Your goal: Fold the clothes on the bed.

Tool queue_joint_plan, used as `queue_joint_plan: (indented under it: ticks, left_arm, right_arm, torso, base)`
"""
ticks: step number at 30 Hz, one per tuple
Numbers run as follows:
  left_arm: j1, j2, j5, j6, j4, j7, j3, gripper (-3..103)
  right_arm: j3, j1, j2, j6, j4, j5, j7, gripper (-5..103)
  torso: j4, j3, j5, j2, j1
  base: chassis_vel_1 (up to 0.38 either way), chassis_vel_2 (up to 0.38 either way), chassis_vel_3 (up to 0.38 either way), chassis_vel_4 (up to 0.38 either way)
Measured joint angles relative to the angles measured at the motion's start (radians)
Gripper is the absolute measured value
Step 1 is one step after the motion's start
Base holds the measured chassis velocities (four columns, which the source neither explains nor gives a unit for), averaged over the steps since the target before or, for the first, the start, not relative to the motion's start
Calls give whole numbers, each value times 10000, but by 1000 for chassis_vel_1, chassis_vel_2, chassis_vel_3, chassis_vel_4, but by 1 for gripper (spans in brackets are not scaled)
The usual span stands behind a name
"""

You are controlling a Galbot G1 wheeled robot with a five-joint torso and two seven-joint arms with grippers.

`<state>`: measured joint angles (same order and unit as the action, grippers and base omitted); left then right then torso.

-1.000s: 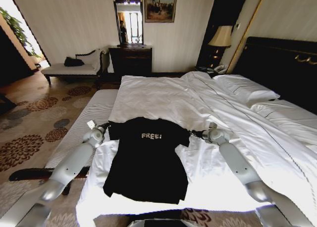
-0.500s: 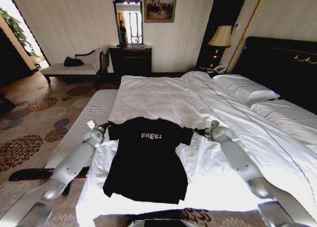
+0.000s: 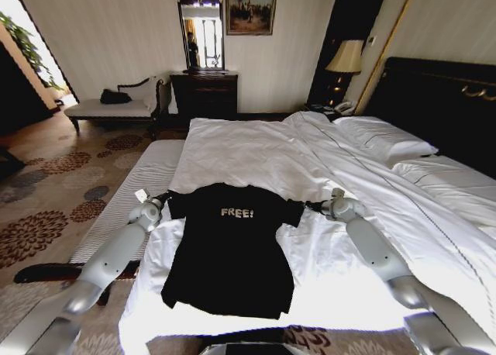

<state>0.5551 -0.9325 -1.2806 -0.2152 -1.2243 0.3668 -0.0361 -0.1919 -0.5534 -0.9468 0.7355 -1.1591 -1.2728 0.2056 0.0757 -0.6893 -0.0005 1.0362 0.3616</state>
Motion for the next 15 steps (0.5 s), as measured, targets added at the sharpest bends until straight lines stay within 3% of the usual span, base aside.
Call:
queue_joint_plan:
  ticks: [15]
  left_arm:
    - [211, -137, 273, 40, -160, -13, 20, 1]
  right_arm:
    - [-40, -314, -39, 0, -1189, -98, 122, 1]
  torso:
    - [-2, 0, -1, 0, 0]
  base:
    - [0, 0, 0, 0]
